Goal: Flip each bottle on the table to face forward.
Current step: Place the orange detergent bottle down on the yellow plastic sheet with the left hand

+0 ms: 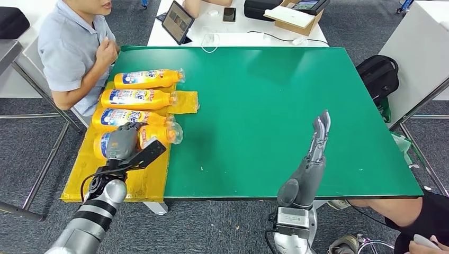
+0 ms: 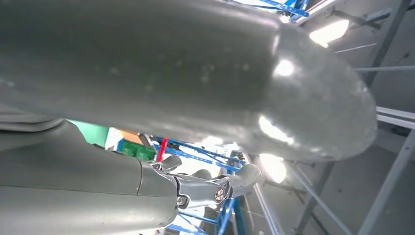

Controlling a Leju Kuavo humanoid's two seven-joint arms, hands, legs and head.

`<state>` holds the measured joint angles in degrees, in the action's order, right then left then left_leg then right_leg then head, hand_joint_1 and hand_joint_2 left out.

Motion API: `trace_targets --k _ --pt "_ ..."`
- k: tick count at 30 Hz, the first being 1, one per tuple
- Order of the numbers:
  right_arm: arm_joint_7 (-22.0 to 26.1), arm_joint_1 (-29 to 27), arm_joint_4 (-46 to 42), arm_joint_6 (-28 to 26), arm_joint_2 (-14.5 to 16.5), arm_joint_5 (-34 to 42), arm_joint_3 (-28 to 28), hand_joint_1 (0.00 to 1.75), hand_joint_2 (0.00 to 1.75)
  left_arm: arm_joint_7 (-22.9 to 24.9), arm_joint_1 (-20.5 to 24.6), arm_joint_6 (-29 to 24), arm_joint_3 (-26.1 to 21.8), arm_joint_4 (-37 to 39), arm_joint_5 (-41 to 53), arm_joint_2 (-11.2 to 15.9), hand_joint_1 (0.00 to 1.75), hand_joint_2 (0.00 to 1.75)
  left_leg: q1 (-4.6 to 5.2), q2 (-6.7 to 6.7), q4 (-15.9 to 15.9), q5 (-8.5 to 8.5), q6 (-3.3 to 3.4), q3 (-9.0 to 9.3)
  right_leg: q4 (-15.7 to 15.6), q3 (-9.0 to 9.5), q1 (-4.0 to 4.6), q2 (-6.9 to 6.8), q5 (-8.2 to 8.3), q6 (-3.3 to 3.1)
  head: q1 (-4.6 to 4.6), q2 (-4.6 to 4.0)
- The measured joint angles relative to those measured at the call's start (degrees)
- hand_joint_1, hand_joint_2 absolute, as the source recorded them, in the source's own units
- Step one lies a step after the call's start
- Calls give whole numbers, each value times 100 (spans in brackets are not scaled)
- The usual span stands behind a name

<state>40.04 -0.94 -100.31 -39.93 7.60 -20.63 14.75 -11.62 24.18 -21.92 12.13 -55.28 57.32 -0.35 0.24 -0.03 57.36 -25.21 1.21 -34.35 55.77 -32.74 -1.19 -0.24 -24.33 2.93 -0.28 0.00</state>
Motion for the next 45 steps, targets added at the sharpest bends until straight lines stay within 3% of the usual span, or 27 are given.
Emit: trace_targets --k 4,6,7,8,10,11,21,27,28,31,32,37,41,45 --pt "0 32 74 0 -41 239 0 0 0 91 145 424 65 453 104 36 169 175 2 0 0 -1 0 -3 -2 -3 -1 0 0 0 -1 0" --pt "0 61 118 0 -60 315 2 0 0 108 232 564 112 613 147 41 135 175 2 3 0 -1 0 -3 -2 -1 -1 -1 0 0 -1 0" --pt "0 79 144 0 -69 354 3 0 0 115 285 633 143 693 172 44 93 175 2 4 0 -1 0 -2 -2 0 -1 -2 0 0 -1 0" --pt "-1 98 173 0 -79 388 4 0 0 122 334 696 172 770 191 46 55 131 2 5 0 -1 0 0 -2 2 -1 -2 0 0 -1 0" --pt "-1 130 242 1 -101 450 8 0 0 121 405 782 226 912 222 49 1 44 2 5 -1 -1 0 4 -2 6 -1 -1 0 0 -2 0" --pt "-1 142 279 1 -113 486 13 0 0 113 418 815 251 970 229 48 0 0 1 4 -1 -1 0 7 -1 8 0 -1 0 0 -2 0" --pt "-2 239 622 2 -263 773 50 0 0 -375 297 1329 409 1144 -229 33 0 0 1 11 -1 -1 0 10 -1 16 -1 -4 -1 0 -1 0" --pt "-1 274 721 2 -328 869 74 0 0 -957 -118 1642 408 563 -1253 -13 0 0 2 13 -1 -1 0 23 -2 27 -1 -5 -1 0 -1 0" --pt "0 274 728 5 -334 892 87 0 44 -1098 -252 1561 396 389 -1497 -45 0 0 2 11 -1 -1 0 23 -2 26 -1 -4 -1 0 -2 0" --pt "0 263 707 103 -338 1214 146 0 175 -1577 -692 1217 280 -268 -2448 -256 0 131 2 11 0 -1 1 17 -2 19 -1 -5 -1 0 -2 0" --pt "0 253 680 172 -331 1340 163 0 175 -1681 -818 1163 231 -506 -2784 -350 0 175 2 12 1 -1 1 14 -2 18 -2 -6 -1 0 -1 0" --pt "0 103 348 536 -134 1481 267 0 175 -1919 -1375 1181 139 -1617 -4134 -751 0 175 2 13 0 -4 0 6 -3 8 -1 -4 -2 0 -2 0" --pt "-198 -61 157 392 -11 1120 614 0 0 -2314 -1735 763 141 -2222 -4674 -979 0 175 0 12 -2 -6 -1 3 -3 4 1 -5 -5 -2 0 0" --pt "-144 -271 105 541 148 1330 834 0 0 -2540 -2033 199 168 -2626 -4967 -1094 0 175 -3 10 -4 -6 -3 0 -3 -3 4 -5 -7 -5 -10 0"
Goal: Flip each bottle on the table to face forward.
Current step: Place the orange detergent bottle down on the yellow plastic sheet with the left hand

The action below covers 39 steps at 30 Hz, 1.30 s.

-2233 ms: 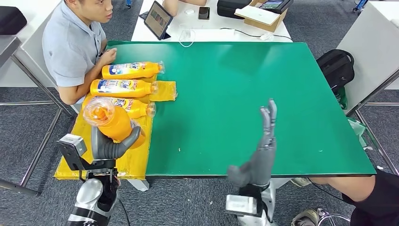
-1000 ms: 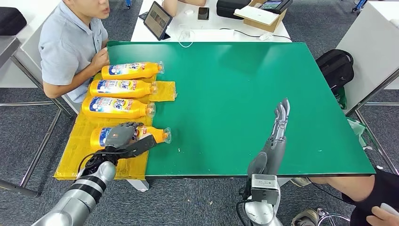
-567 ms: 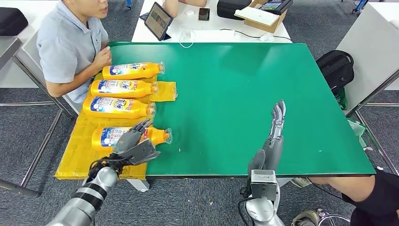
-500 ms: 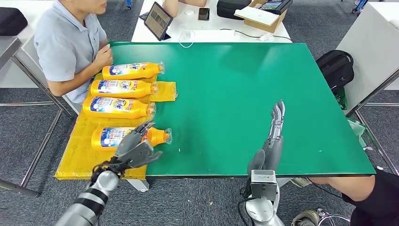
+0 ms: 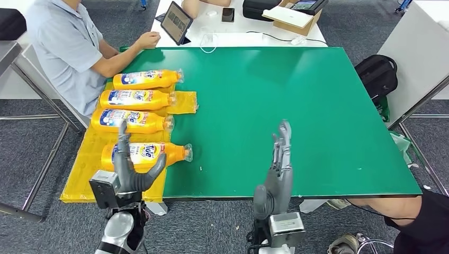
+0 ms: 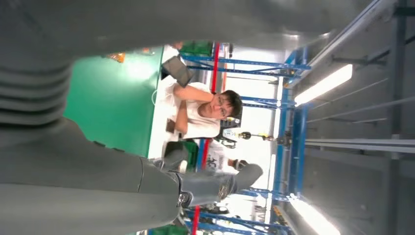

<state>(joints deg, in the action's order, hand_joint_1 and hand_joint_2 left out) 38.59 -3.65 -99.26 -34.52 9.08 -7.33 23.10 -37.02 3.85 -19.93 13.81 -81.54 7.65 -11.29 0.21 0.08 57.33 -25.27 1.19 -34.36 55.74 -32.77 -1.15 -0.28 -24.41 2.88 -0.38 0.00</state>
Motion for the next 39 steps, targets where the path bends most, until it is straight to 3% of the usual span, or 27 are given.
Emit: trace_targets --k 3,4,7,8,12,18,22,25,29,33,39 --pt "96 -26 174 77 42 541 34 0 0 -74 -232 -200 29 -259 -118 -133 0 175 2 5 0 1 0 1 0 5 -3 -4 -1 0 5 0" --pt "104 -44 230 151 77 624 24 0 0 -121 -310 -263 32 -321 -132 -155 0 131 4 3 0 0 1 1 0 5 -5 -3 0 1 4 0" --pt "120 -65 416 125 197 569 -19 0 131 -268 -521 -590 72 -471 69 -191 0 0 5 1 2 0 1 2 -1 4 -5 -2 1 1 2 0" --pt "123 -58 479 15 228 485 -28 0 175 -288 -581 -693 107 -506 165 -196 0 0 5 4 2 0 1 1 -1 4 -5 -3 1 1 2 0" --pt "129 3 746 -254 264 268 8 0 0 -307 -735 -779 273 -585 286 -200 0 0 5 6 1 0 1 1 0 5 -4 -3 1 1 2 0" --pt "134 96 1351 -36 280 307 30 0 0 -297 -878 -390 387 -756 -212 -200 0 0 4 6 1 0 1 1 0 5 -4 -3 1 1 3 0" --pt "137 140 1558 -47 298 395 28 0 0 -276 -926 -324 416 -809 -327 -200 0 175 4 6 1 1 1 1 0 5 -4 -3 1 1 3 0" --pt "141 168 1632 -45 326 763 2 0 0 -285 -932 -391 430 -828 -302 -198 0 175 4 6 1 1 1 1 0 5 -4 -3 1 1 3 0" --pt "143 195 1637 89 356 900 -50 0 175 -308 -916 -187 391 -913 -697 -196 0 175 5 6 2 1 1 2 0 5 -4 -3 1 1 3 0" --pt "37 199 1615 470 348 827 -78 0 175 -311 -884 100 228 -955 -966 -199 0 175 4 6 1 1 1 2 0 5 -4 -2 1 1 2 0" --pt "-36 188 1733 906 340 741 -196 0 175 -315 -861 -540 -56 -1041 -597 -252 0 175 4 6 2 1 1 2 0 5 -4 -4 1 1 3 0"
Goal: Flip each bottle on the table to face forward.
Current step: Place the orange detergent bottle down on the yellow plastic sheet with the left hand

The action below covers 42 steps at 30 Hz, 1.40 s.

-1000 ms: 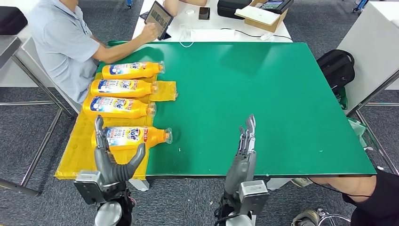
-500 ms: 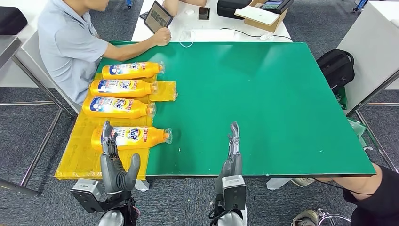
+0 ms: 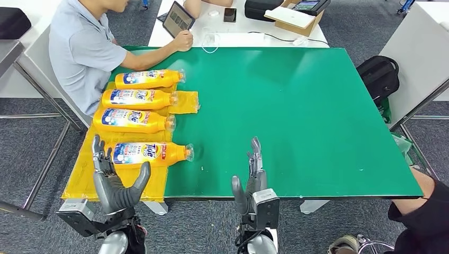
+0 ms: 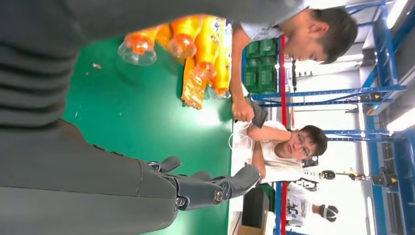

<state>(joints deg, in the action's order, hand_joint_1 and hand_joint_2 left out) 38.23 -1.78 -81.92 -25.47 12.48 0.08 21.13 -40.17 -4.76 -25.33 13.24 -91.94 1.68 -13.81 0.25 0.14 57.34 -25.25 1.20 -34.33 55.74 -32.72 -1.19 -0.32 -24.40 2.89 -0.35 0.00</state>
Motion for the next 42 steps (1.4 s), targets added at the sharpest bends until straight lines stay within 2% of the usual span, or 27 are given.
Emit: trace_targets --k 5,16,28,42 --pt "125 -49 92 -310 1 -483 -81 0 175 -3 19 -288 0 -71 254 2 0 175 1 -1 0 0 0 0 -1 0 -1 1 0 0 0 0" --pt "173 -85 324 -832 4 -880 -184 0 175 -3 42 -299 73 -75 266 13 0 175 0 -1 0 0 0 0 0 0 0 1 0 0 -1 0" --pt "179 -79 474 -897 50 -688 -153 0 175 -3 -8 -73 213 -67 403 39 0 175 1 -1 0 0 0 -1 0 0 0 1 0 0 -1 0" --pt "179 -79 752 -863 54 -596 -69 0 175 -3 -24 -72 248 36 474 39 0 175 0 -1 0 0 0 -1 0 1 0 1 0 0 0 0"
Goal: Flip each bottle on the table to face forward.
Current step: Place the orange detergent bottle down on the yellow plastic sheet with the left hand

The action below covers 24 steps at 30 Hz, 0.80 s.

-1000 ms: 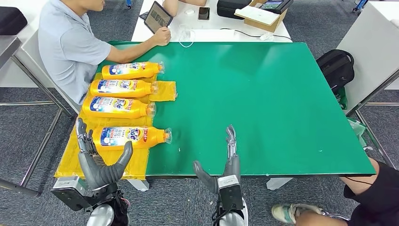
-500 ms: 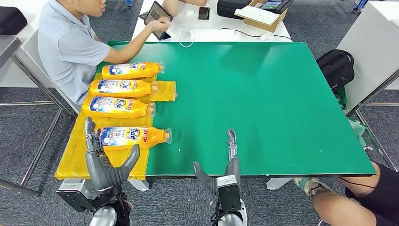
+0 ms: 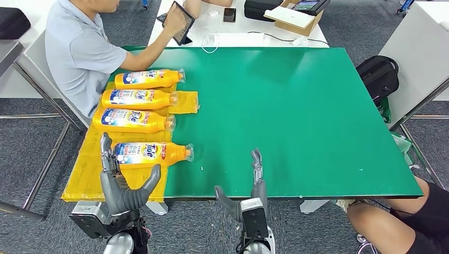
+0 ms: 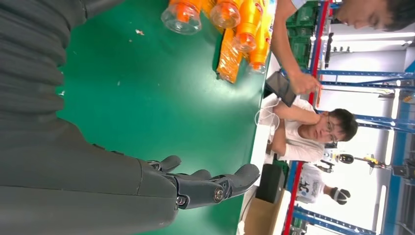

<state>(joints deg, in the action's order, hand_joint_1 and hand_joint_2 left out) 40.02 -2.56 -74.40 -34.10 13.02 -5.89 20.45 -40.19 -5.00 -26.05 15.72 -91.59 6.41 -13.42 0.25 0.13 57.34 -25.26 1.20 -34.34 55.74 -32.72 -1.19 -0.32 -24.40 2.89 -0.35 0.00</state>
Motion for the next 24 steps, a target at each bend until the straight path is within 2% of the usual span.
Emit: trace_targets --k 24 --pt "0 38 352 -52 -3 358 103 0 175 0 -99 -248 123 208 10 20 0 175 0 0 0 0 0 0 0 0 0 0 0 0 0 0"
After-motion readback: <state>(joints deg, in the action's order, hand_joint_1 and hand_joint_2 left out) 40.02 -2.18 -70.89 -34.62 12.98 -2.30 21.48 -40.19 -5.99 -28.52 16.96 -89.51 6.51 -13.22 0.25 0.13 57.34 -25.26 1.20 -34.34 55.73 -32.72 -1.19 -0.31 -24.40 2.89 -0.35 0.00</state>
